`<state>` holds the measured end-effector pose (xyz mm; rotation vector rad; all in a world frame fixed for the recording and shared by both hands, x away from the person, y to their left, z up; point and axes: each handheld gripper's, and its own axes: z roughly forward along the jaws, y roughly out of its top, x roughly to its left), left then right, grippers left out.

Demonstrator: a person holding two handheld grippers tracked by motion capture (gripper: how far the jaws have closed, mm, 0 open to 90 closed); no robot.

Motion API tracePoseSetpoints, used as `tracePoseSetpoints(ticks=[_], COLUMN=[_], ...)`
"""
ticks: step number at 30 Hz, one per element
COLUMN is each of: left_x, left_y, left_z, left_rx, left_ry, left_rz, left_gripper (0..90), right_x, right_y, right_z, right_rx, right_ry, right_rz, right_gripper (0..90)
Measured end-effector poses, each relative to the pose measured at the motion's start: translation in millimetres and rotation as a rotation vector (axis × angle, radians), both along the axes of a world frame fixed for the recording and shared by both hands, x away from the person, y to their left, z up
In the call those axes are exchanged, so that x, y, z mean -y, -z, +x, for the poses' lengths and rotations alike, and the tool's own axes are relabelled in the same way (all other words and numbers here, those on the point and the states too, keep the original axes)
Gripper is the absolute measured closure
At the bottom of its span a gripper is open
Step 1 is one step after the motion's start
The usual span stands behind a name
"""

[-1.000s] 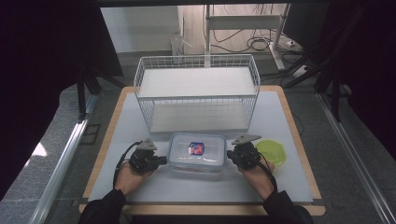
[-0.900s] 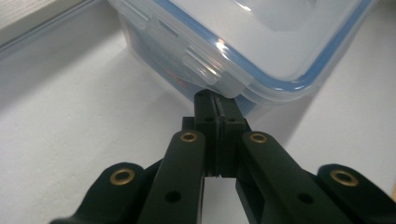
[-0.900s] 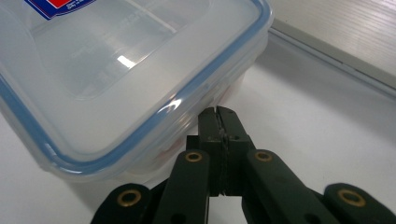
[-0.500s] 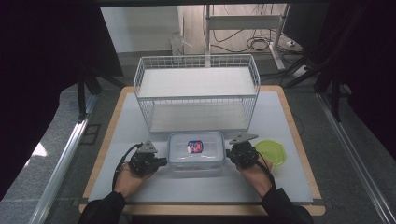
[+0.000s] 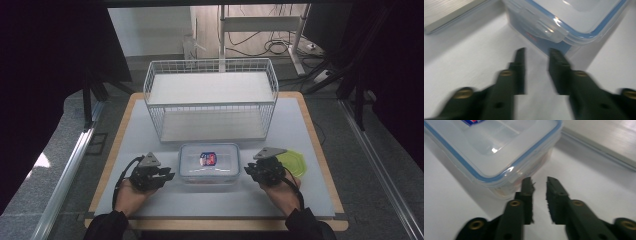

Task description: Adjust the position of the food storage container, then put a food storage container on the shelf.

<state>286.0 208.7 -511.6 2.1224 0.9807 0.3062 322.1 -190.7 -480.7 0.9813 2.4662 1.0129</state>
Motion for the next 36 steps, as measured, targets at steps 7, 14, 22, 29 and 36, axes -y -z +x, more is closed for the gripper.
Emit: tracePoseSetpoints(ticks=[7,14,22,29,36], left_x=[-9.9,-10.6,-14.4,-10.7,-4.7], left_y=[1.6,3.5,4.9,1.2,-7.0], left_z=[-12.6,-15.3,-11.6,-8.6,-2.0], left_rx=[0.071,0.08,0.111,0.077,0.065], left_ry=[-0.014,-0.012,-0.044,-0.027,-0.004], left_rz=[0.016,-0.007,-0.069,-0.084,-0.11], left_gripper=[20.5,7.6,2.0,2.6,1.7], right_x=[10.5,13.7,11.5,9.3,5.9], right_y=[-5.6,-3.7,1.1,-0.1,-3.7], right_z=[-0.7,1.1,4.7,5.4,7.5], right_rx=[0.031,0.043,0.013,-0.003,-0.018], right_ry=[-0.011,-0.013,-0.034,-0.028,-0.047], right_rz=[0.048,0.072,0.088,0.131,0.157], right_gripper=[39.8,20.7,10.0,6.6,6.3])
